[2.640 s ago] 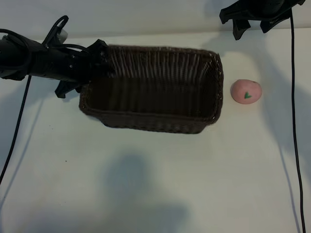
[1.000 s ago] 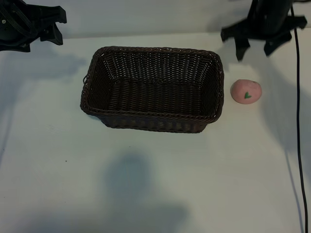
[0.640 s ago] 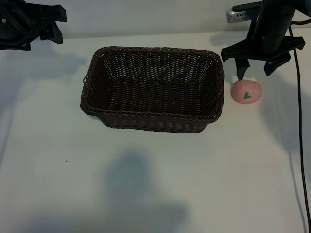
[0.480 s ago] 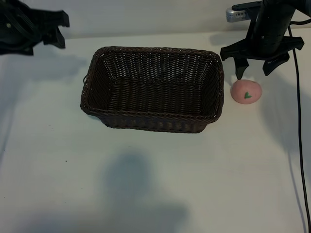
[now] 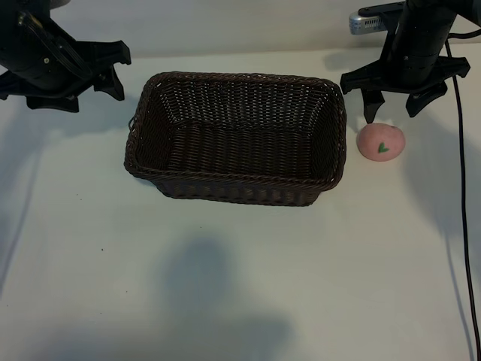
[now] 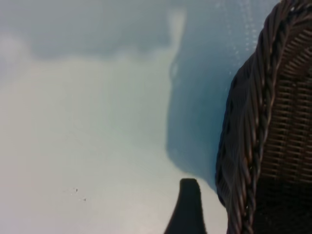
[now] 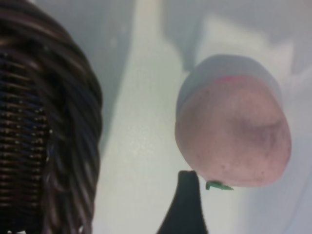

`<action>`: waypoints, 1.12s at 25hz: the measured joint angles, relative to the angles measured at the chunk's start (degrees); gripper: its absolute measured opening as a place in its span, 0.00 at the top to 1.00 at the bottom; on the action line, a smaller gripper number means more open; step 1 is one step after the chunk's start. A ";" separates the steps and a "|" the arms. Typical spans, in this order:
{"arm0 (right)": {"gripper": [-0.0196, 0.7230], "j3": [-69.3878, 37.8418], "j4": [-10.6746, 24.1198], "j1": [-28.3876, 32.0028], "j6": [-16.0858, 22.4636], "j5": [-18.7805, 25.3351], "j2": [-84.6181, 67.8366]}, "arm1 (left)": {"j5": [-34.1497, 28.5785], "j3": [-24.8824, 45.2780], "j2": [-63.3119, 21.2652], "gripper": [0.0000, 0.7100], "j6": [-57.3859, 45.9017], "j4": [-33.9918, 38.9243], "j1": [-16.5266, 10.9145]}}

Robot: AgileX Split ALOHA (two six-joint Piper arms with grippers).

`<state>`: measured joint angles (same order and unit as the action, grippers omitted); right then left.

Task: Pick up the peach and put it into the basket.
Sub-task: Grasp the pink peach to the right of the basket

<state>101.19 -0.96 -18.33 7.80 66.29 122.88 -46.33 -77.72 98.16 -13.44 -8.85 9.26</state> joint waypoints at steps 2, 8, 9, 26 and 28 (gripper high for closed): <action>0.17 0.00 0.00 0.00 -0.25 0.00 0.00 | 0.18 0.00 0.05 0.18 0.00 0.00 0.00; 0.17 0.00 -0.04 0.00 -0.88 0.00 0.00 | 0.18 0.00 0.29 0.18 0.00 0.00 0.00; 0.17 0.00 -0.07 0.00 -1.00 -0.05 0.05 | 0.19 0.00 0.29 0.18 0.00 0.00 0.00; 0.59 -1.37 -0.29 0.02 -2.37 -3.62 6.26 | 0.94 0.00 0.29 0.18 0.00 0.00 0.00; 0.81 -1.37 0.25 0.02 -2.37 -3.20 6.26 | 0.99 0.00 0.29 0.18 0.00 0.00 0.00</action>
<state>99.82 -0.71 -18.31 5.43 63.09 129.14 -45.34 -77.72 98.45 -13.44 -8.85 9.26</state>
